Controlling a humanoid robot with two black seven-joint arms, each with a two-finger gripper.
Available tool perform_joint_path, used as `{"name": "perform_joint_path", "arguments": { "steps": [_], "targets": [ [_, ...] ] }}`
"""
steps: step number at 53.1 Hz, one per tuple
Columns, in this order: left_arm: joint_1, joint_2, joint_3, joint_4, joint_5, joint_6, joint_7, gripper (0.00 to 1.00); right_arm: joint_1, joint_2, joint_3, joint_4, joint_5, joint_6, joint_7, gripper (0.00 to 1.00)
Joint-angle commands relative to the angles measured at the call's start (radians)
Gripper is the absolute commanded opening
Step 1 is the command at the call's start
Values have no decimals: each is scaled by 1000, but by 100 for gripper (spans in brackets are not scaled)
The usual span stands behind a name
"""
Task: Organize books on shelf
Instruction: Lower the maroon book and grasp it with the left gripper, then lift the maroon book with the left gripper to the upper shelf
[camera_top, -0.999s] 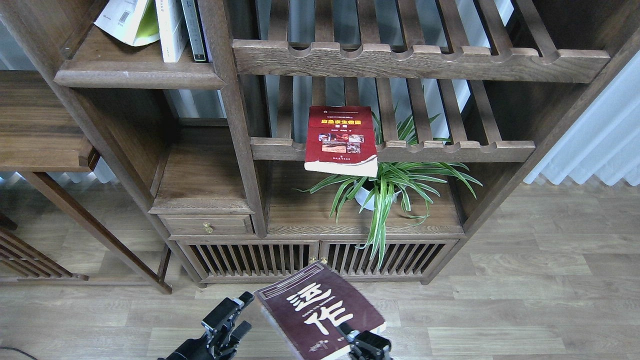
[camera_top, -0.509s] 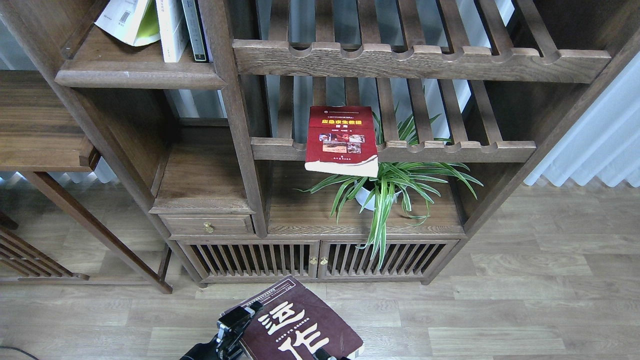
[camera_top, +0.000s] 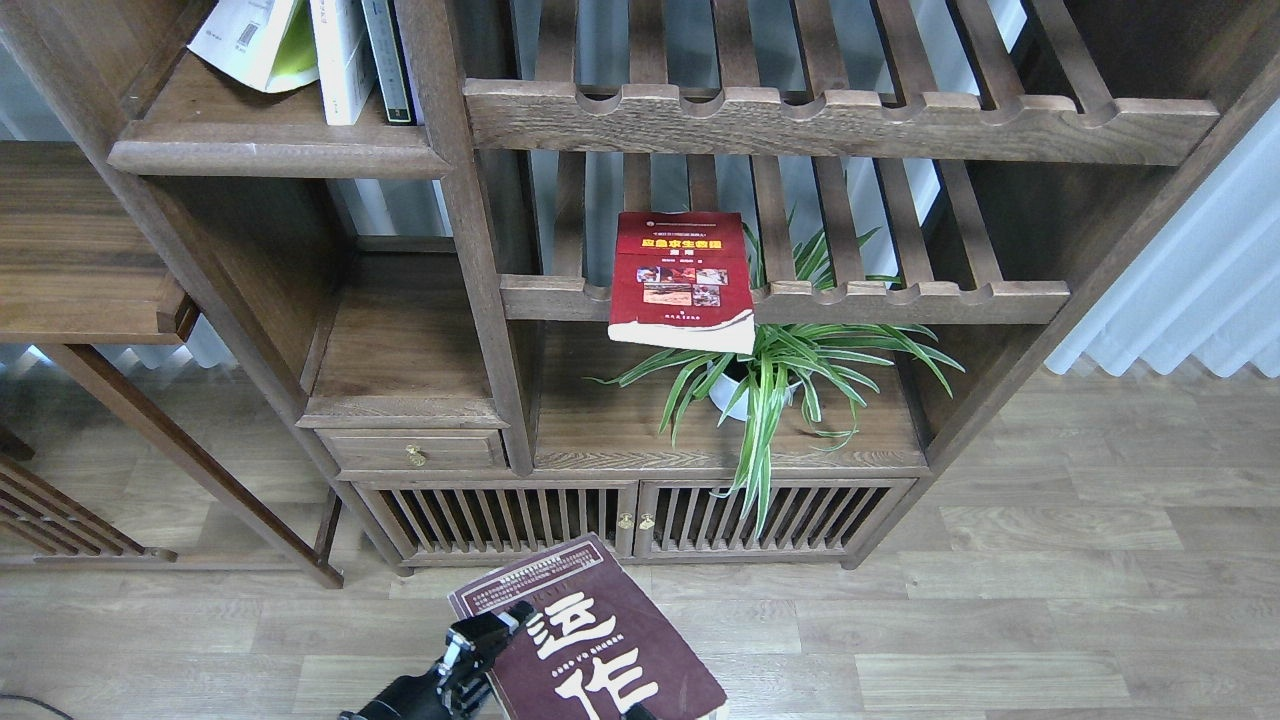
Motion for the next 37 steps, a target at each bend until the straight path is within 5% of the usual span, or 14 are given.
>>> {"name": "perform_joint_path", "arguments": {
  "steps": [1,37],
  "targets": [
    [-2,118,-28,-45,13,0,7,2,11,0,41,13,4,0,3,83],
    [11,635,-434,-326,57,0,-36,3,141,66,161,207,8,0,19,82]
  ]
}}
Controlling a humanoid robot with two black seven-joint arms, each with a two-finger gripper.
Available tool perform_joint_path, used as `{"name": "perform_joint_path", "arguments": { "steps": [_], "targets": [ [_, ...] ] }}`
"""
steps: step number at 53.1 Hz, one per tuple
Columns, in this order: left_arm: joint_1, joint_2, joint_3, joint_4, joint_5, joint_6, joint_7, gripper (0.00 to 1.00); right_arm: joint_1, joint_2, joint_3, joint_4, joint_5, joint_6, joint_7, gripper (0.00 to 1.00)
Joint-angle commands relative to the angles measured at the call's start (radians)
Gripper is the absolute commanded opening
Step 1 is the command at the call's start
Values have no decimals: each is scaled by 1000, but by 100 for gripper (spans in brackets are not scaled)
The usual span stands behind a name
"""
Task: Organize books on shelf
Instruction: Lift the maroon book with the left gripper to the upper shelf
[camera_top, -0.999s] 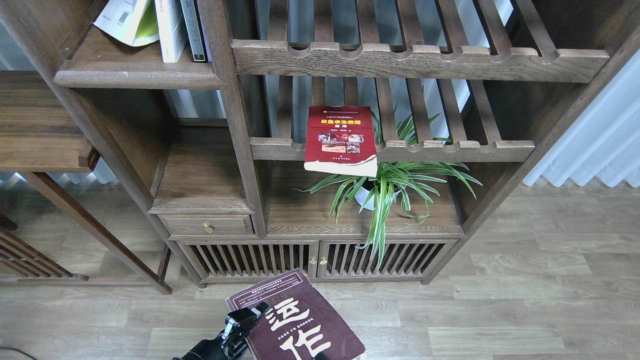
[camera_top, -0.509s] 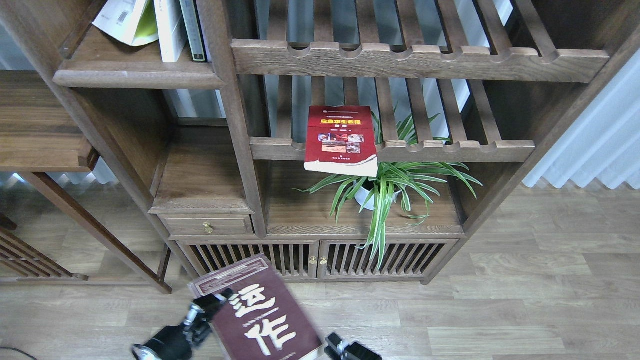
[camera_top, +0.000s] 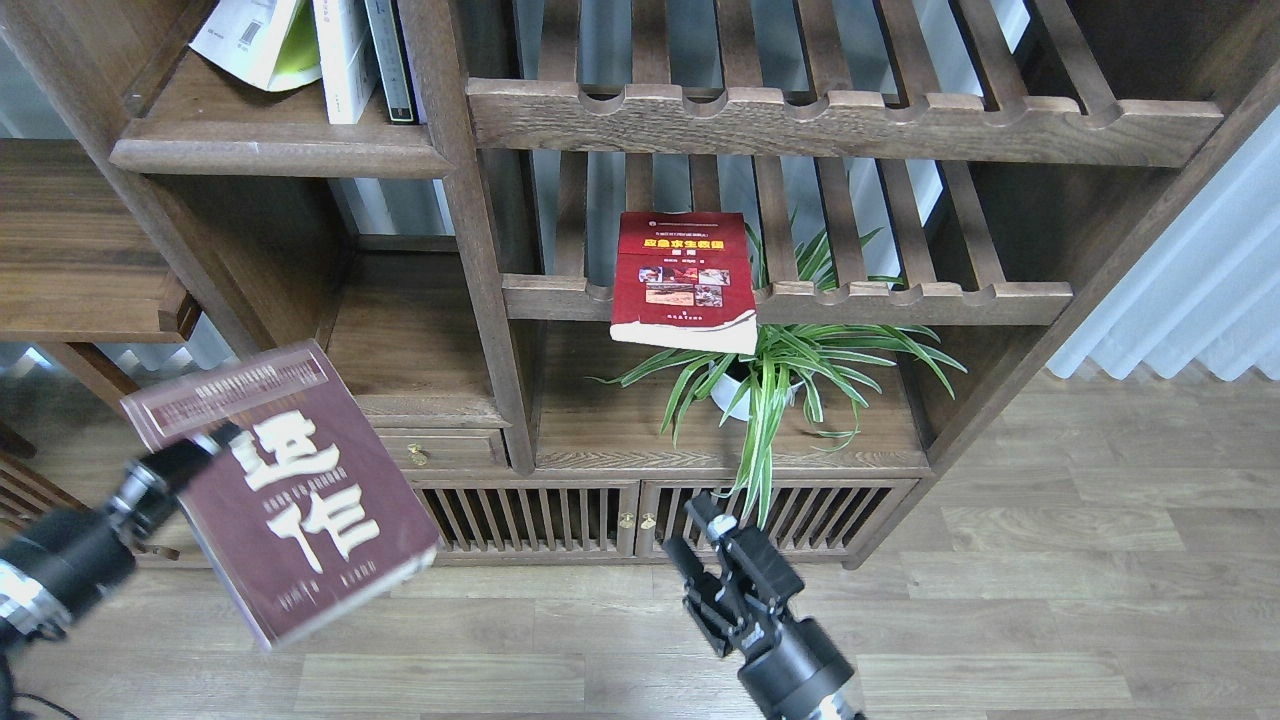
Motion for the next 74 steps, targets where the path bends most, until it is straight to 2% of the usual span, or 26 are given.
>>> {"name": "perform_joint_path", "arguments": {
  "steps": [1,14,22,34,35,36,38,41,48,54,65,74],
  "targets": [
    [2,79,-88,-10,-1,0,-9,3,13,0,1,27,2,0,0,82],
    [-18,163,-272,-10,-6,0,-8,4,42,0,1,29,1,0,0,83],
    [-139,220,-277,-10,-6,0,-8,3,44,0,1,29,1,0,0,83],
    [-457,248,-217,33,-4,0,8,5,48,0,-2,29,-1,0,0,83],
    [-504,248,-196,47,-3,0,11,5,48,0,0,29,-1,0,0,83],
    [-644,246,-120,92,12,0,35,5,48,0,1,29,1,0,0,83],
    [-716,240,-84,119,29,0,54,5,48,0,1,29,1,0,0,83],
    [-776,235,-61,149,59,0,60,5,48,0,1,29,1,0,0,83],
    [-886,139,-42,299,192,0,64,5,48,0,1,29,-1,0,0,83],
    [-964,53,-38,373,327,0,65,5,50,0,3,29,-1,0,0,83],
    [-1014,-93,-38,410,434,0,66,5,50,0,6,29,-1,0,0,83],
    [-1063,-165,-48,455,539,0,58,5,50,0,4,29,-1,0,0,83]
  ]
}}
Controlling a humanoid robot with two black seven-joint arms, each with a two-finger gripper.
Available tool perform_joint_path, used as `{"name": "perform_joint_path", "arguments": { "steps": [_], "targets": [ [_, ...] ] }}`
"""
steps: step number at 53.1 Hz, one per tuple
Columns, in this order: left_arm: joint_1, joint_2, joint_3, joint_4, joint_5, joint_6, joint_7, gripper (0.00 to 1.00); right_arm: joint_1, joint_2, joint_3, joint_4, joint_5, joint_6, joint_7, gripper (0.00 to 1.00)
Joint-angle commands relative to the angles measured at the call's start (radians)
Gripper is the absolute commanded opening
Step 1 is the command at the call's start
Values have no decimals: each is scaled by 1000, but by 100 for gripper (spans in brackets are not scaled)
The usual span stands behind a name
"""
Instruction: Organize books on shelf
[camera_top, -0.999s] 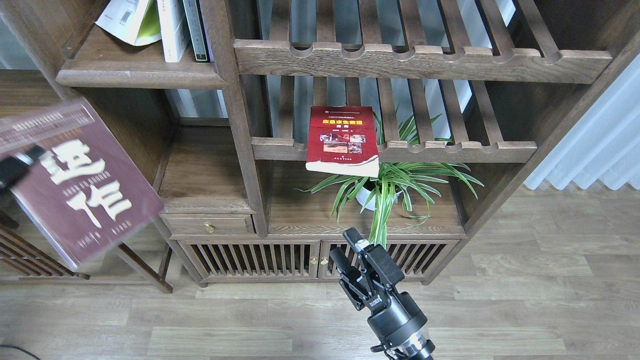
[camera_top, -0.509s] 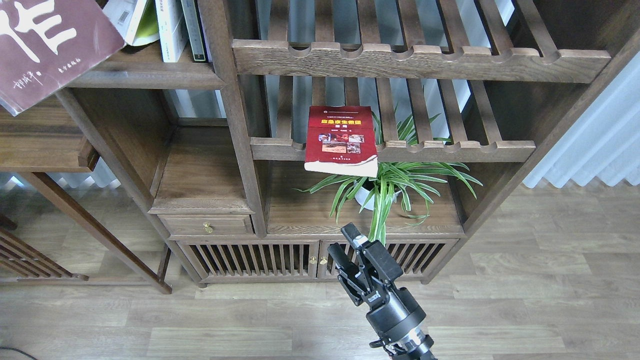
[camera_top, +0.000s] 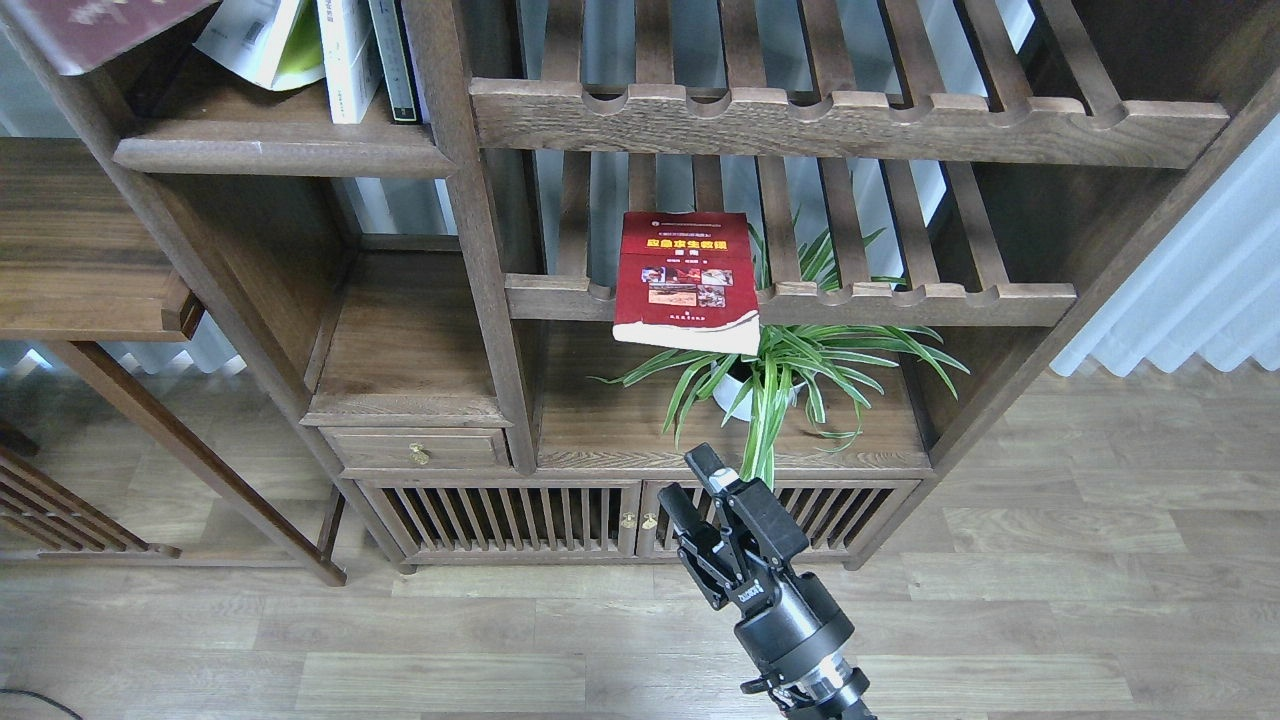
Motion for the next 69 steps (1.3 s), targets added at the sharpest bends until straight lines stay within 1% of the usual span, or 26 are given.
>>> {"name": "perform_joint_path", "arguments": {
  "steps": [1,5,8,16,17,26,28,33,39,42,44,47,49,53,56,58,62,65,66,67,69],
  "targets": [
    [-40,-62,-11,51,76,0,-9,5,0,0,-1,0,0,0,0,83],
    [-53,-115,-23,89,99,0,-12,5,0,0,-1,0,0,0,0,83],
    [-63,-131,-31,100,105,0,-11,5,0,0,-1,0,0,0,0,83],
    [-109,-139,-36,109,144,0,-1,5,0,0,0,0,1,0,0,83],
    [-146,-147,-36,142,176,0,-1,5,0,0,0,0,0,0,0,83],
    [-226,-251,-57,301,263,0,-14,5,1,0,0,-2,1,0,0,83],
    [-246,-289,-68,359,283,0,-18,6,3,0,0,0,1,0,0,83],
    [-264,-358,-80,446,286,0,-34,7,3,0,0,0,3,0,0,83],
    [-264,-415,-82,516,286,0,-70,8,3,0,0,0,3,0,0,83],
    [-252,-452,-82,525,290,0,-87,12,3,0,0,0,3,0,0,83],
    [-244,-474,-80,525,290,0,-93,19,3,0,0,0,3,0,0,84],
    [-232,-489,-74,523,290,0,-95,38,3,0,2,0,3,0,0,84],
    [-226,-490,-71,522,288,0,-98,46,3,0,2,0,3,0,0,84],
    [-206,-489,-72,497,282,0,-100,55,3,0,3,0,3,0,0,84],
    [-182,-486,-86,451,279,0,-98,67,3,0,5,-2,3,0,1,85],
    [-165,-480,-92,419,279,0,-96,72,3,0,5,-2,3,0,0,85],
    [-114,-454,-117,350,279,0,-96,77,3,0,13,-2,3,0,1,86],
    [-68,-425,-144,296,279,0,-96,84,3,0,20,0,3,0,5,86],
    [-62,-420,-149,289,279,0,-96,85,3,0,22,-2,3,0,6,86],
    [-41,-411,-161,267,279,0,-98,88,3,0,23,0,3,0,9,86],
    [-16,-400,-170,243,279,0,-96,93,3,0,23,-2,3,0,14,86]
  ]
}}
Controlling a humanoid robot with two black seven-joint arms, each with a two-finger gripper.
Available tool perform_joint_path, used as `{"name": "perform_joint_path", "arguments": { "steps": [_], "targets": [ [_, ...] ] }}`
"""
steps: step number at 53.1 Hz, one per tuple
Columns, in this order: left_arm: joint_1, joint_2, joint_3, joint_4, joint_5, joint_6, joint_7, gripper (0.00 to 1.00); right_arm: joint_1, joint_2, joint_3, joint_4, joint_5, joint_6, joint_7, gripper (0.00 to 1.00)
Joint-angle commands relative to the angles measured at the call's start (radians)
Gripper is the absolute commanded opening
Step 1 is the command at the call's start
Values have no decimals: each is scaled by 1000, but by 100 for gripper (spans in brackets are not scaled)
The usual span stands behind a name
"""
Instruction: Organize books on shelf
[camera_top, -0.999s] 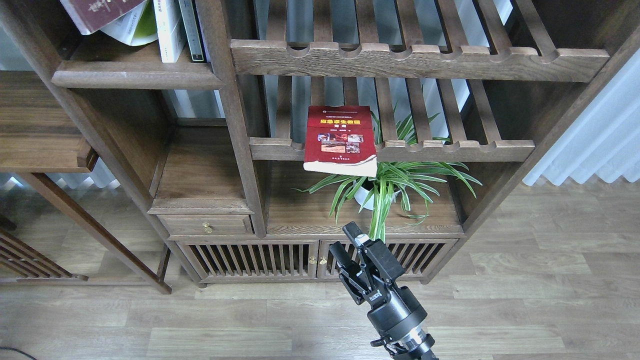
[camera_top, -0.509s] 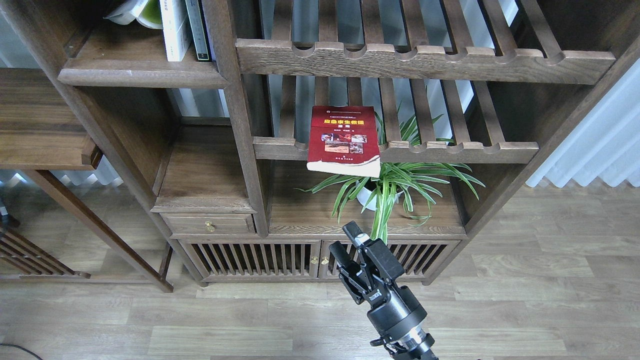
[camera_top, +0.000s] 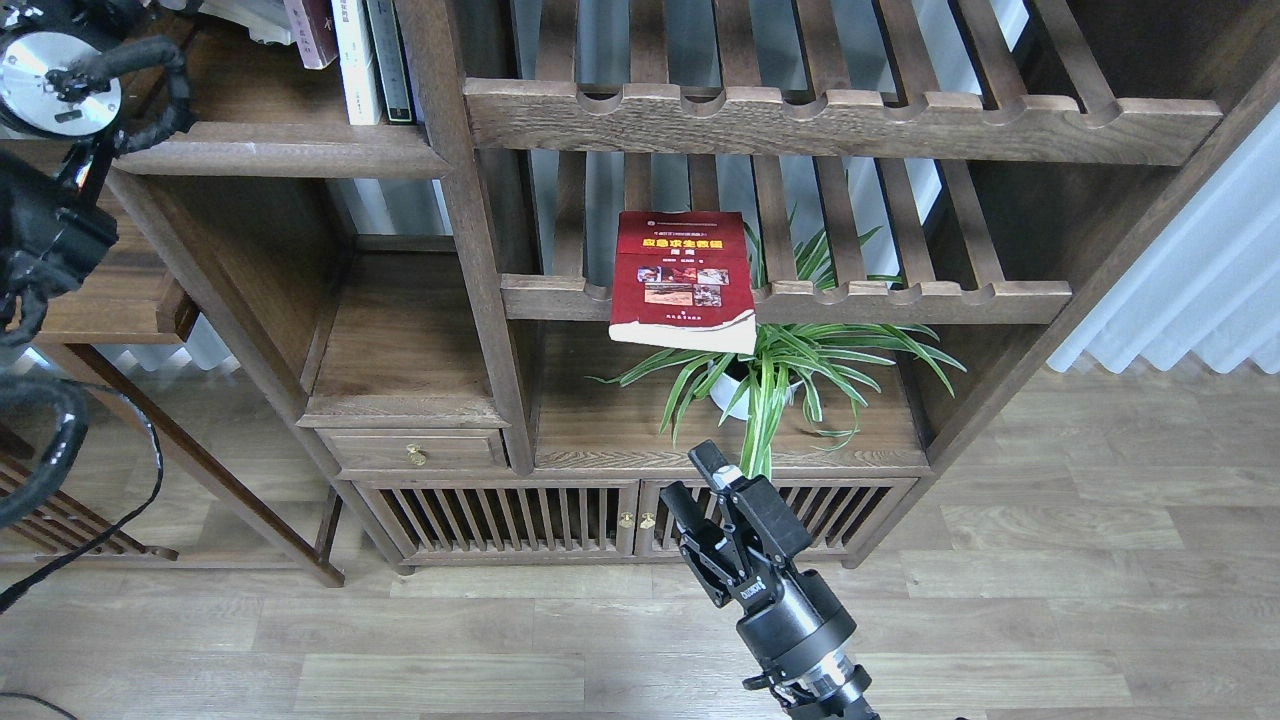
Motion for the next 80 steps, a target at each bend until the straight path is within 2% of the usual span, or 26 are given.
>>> {"name": "perform_joint_path", "arguments": {
  "steps": [1,2,6,15,26,36,56,57,60,71,74,80],
  "targets": [
    [93,48,-46,-106,0,0,0,94,0,0,7,0,0,0,12,86],
    [136,85,-64,-181,0,0,3,96,0,0,5,1,0,0,13,86],
    [179,131,-84,-249,0,0,3,98,1,0,5,1,0,0,13,86],
    [264,194,-135,-314,-4,0,3,100,1,0,5,1,0,0,13,86],
    [388,245,-192,-452,-56,0,9,100,1,0,5,1,0,0,13,86],
    [572,321,-242,-610,-94,0,9,100,3,0,4,1,0,0,13,86],
    [897,334,-324,-662,-115,0,11,100,31,0,2,1,0,0,13,86],
    [961,331,-325,-662,-115,0,8,100,40,0,2,1,0,0,13,86],
    [1017,326,-324,-662,-115,0,6,100,49,0,2,1,0,0,13,86],
    [1132,311,-319,-647,-120,0,3,100,84,0,-1,1,0,0,15,86],
    [1158,311,-321,-636,-134,0,3,100,89,0,-6,1,0,0,19,86],
    [1221,312,-327,-613,-192,0,3,100,90,0,-38,-3,0,0,64,86]
  ]
}}
